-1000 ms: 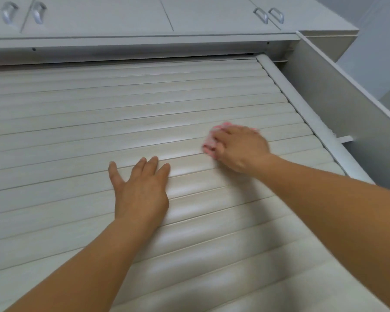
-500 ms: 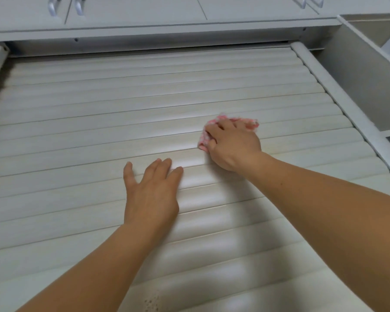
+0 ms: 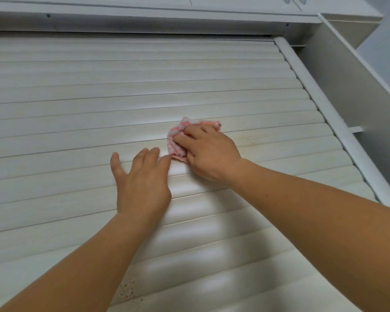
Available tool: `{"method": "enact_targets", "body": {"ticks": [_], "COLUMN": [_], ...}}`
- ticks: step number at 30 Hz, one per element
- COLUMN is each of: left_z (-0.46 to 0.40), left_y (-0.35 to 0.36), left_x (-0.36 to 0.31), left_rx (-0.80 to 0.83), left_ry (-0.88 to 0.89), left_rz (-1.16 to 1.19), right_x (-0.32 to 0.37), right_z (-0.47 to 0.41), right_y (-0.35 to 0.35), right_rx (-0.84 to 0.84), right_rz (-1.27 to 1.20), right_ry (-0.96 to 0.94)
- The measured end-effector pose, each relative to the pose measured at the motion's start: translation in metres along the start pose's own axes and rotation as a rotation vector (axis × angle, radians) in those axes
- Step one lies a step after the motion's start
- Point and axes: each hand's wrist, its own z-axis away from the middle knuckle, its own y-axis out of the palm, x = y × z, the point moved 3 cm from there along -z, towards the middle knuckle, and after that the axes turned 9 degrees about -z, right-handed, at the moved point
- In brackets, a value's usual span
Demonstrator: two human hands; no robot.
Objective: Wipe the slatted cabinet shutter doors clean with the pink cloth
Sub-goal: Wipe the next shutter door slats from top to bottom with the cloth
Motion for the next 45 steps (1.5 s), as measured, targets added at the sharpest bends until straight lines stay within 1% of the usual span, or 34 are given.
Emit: {"method": "enact_targets", "body": {"ticks": [7, 10, 13, 15, 17, 19, 20, 24, 26, 30, 32, 37, 41, 45], "left_z": [-0.001, -0.002, -0.003, -0.002, -0.002, -0.002, -0.002, 0.000, 0.001, 0.001, 0.002, 0.002, 0.003, 0.002], "left_y": [0.008, 0.009, 0.009, 0.009, 0.010, 0.010, 0.010, 0.005, 0.003, 0.003, 0.004, 0.006, 0.008, 0.007], "left_x": [-0.007, -0.007, -0.008, -0.007, -0.007, -0.007, -0.007, -0.006, -0.006, -0.009, -0.011, -0.023, -0.035, -0.039], "left_rx": [-0.070, -0.089, -0.098, -0.097, -0.089, -0.087, -0.086, -0.044, -0.018, -0.030, -0.038, -0.044, -0.022, -0.009], "left_ry": [0.022, 0.016, 0.020, 0.017, 0.016, 0.016, 0.016, 0.014, 0.014, 0.012, -0.001, -0.084, -0.126, -0.126], "left_rz": [0.028, 0.025, 0.021, 0.031, 0.038, 0.030, 0.023, 0.011, 0.002, -0.034, -0.034, -0.028, -0.040, -0.063], "right_x": [-0.056, -0.090, -0.124, -0.133, -0.128, -0.111, -0.099, -0.038, -0.019, -0.031, -0.050, -0.112, -0.157, -0.183], "right_z": [0.019, 0.035, 0.052, 0.055, 0.051, 0.042, 0.037, 0.016, 0.012, 0.018, 0.023, 0.048, 0.064, 0.068], "right_y": [-0.018, -0.026, -0.035, -0.037, -0.035, -0.031, -0.028, -0.013, -0.006, -0.004, -0.007, -0.019, -0.021, -0.022], "right_rx": [-0.015, -0.039, -0.020, -0.010, -0.022, -0.034, -0.040, -0.046, -0.041, -0.043, -0.040, -0.076, -0.038, -0.012], "right_rz": [0.042, 0.058, 0.057, 0.017, -0.016, -0.033, -0.039, -0.048, -0.045, -0.036, -0.032, -0.028, -0.034, -0.049], "right_ry": [0.185, 0.311, 0.497, 0.612, 0.668, 0.645, 0.600, 0.325, 0.228, 0.136, 0.164, 0.337, 0.486, 0.543]}}
